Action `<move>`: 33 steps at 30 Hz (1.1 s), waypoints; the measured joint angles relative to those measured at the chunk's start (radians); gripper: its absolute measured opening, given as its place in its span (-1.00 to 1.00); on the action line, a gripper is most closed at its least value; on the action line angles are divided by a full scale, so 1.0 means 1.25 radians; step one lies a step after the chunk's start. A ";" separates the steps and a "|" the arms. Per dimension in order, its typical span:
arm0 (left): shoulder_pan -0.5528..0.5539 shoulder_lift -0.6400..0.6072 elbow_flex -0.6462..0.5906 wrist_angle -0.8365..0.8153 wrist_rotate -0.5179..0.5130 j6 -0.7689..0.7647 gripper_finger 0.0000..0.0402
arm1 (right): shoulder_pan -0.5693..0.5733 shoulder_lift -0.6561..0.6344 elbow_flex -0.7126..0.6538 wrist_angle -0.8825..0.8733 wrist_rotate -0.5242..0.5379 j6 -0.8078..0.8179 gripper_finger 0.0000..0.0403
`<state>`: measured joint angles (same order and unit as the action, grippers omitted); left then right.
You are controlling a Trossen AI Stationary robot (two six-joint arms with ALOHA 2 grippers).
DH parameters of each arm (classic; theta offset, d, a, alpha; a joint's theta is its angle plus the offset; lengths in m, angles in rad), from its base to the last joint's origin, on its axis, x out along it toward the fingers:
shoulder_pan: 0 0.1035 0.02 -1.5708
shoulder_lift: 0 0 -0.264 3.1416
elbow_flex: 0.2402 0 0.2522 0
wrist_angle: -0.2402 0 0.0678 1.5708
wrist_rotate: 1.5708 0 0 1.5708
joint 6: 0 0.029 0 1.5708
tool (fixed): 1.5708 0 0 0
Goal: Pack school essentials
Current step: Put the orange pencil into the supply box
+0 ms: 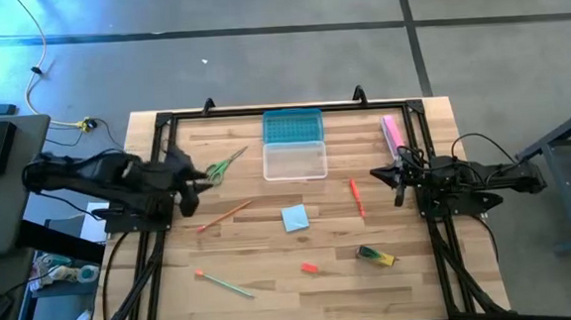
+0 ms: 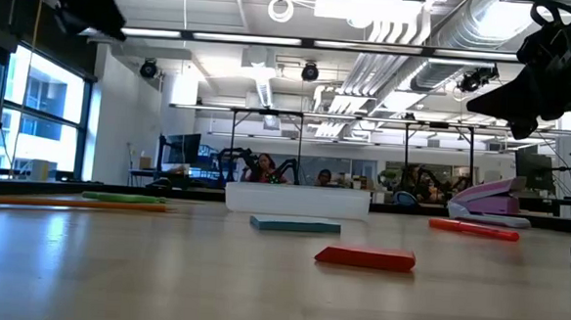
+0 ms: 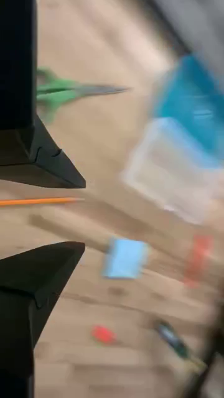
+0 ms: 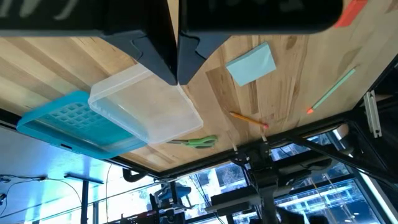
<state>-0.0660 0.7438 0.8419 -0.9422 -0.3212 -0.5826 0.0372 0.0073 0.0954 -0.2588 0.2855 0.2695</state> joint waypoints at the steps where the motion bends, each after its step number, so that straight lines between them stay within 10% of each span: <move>1: 0.000 0.025 0.002 -0.018 0.026 -0.025 -0.31 | 0.000 0.000 0.000 0.000 0.000 0.000 -1.00; 14: 0.000 0.306 0.003 -0.172 0.218 -0.213 -0.31 | 0.000 0.000 0.000 0.000 0.000 0.000 -1.00; 33: -0.013 0.505 -0.115 -0.046 0.367 -0.222 -0.18 | 0.000 0.000 0.000 0.000 0.000 0.000 -1.00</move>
<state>-0.0822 1.3756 0.6986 -0.9997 0.1370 -0.8604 0.0372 0.0067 0.0954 -0.2588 0.2854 0.2694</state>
